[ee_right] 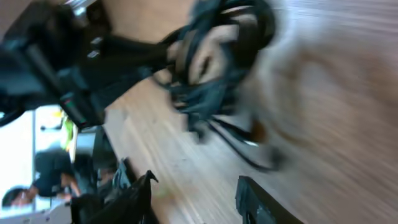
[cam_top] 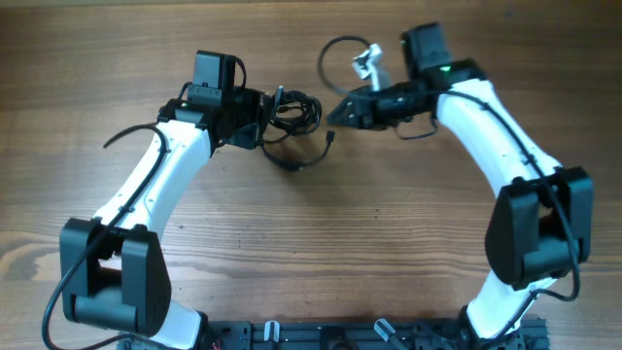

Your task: Untangle cables

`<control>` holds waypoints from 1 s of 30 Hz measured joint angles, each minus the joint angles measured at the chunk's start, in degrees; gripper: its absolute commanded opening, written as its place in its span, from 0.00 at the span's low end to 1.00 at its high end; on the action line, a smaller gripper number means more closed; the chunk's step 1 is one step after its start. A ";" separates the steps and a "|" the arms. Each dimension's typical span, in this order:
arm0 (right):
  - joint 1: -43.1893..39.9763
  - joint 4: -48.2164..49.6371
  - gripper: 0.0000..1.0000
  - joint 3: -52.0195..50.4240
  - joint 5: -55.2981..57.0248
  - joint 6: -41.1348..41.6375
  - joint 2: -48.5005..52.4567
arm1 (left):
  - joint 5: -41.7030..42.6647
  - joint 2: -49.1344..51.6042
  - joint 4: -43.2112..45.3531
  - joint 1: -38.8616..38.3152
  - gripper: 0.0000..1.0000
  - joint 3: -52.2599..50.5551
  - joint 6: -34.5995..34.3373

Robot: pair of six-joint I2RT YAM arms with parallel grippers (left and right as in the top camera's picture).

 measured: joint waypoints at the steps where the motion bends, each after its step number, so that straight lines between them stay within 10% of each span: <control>1: 1.40 1.18 0.45 0.00 -0.24 0.42 -0.09 | 0.17 0.00 -0.11 0.00 0.04 0.00 -1.73; 13: 13.05 10.34 0.41 0.00 14.34 22.62 -5.66 | 13.09 0.00 -1.73 0.00 0.04 0.00 -29.31; 30: 14.95 3.67 0.39 0.00 32.72 32.11 -5.66 | 19.56 0.00 -1.77 -0.11 0.04 -0.02 -29.99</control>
